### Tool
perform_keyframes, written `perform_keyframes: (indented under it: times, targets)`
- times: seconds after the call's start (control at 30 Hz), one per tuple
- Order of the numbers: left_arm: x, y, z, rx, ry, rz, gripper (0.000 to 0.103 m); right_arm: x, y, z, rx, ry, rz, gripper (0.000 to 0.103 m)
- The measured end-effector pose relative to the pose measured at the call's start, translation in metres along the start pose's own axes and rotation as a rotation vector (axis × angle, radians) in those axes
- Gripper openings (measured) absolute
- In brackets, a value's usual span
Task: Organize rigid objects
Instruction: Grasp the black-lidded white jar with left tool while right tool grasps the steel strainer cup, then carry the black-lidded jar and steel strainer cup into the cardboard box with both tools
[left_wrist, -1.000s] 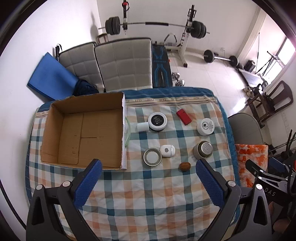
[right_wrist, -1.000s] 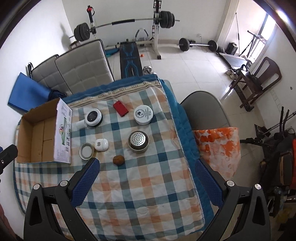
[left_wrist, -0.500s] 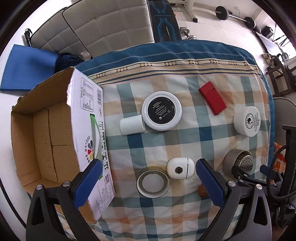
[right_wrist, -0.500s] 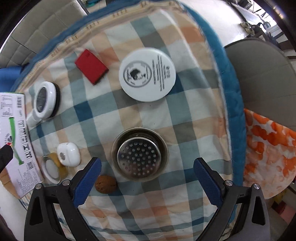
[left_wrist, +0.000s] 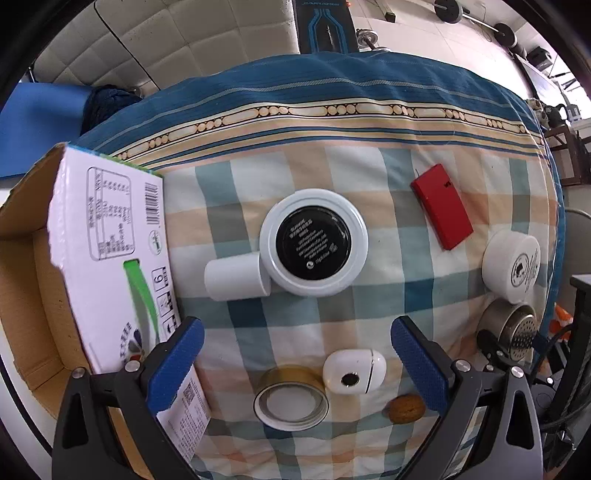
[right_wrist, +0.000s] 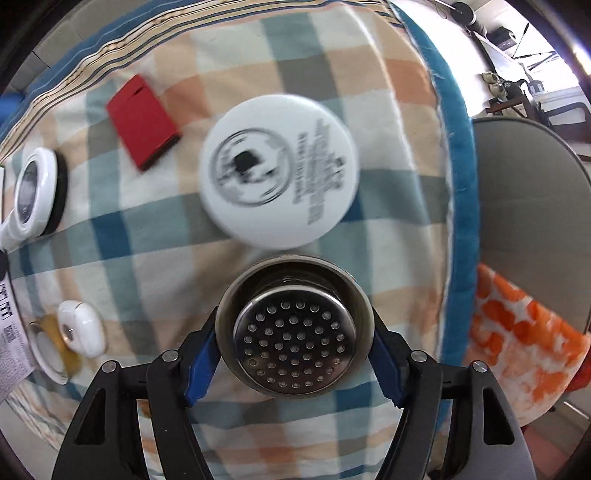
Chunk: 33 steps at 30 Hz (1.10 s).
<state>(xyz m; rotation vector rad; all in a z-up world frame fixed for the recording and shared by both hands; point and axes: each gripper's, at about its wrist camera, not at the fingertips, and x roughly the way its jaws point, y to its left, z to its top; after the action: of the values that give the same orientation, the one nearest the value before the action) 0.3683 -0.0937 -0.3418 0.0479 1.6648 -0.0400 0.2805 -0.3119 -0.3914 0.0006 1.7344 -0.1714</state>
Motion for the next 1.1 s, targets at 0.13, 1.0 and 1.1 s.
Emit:
perform_keyframes:
  times: [0.13, 1.0, 1.1]
  targets:
    - [0.021, -0.003, 0.025, 0.006, 0.029, -0.030, 0.103, 0.000, -0.006, 0.006, 0.025, 0.035, 0.046, 0.074]
    - [0.081, -0.008, -0.024, 0.085, 0.110, 0.001, 0.083, 0.027, -0.020, 0.045, 0.038, 0.124, 0.140, 0.075]
    - [0.086, -0.004, -0.006, 0.079, 0.099, 0.012, 0.083, 0.030, -0.026, 0.051, 0.046, 0.117, 0.134, 0.075]
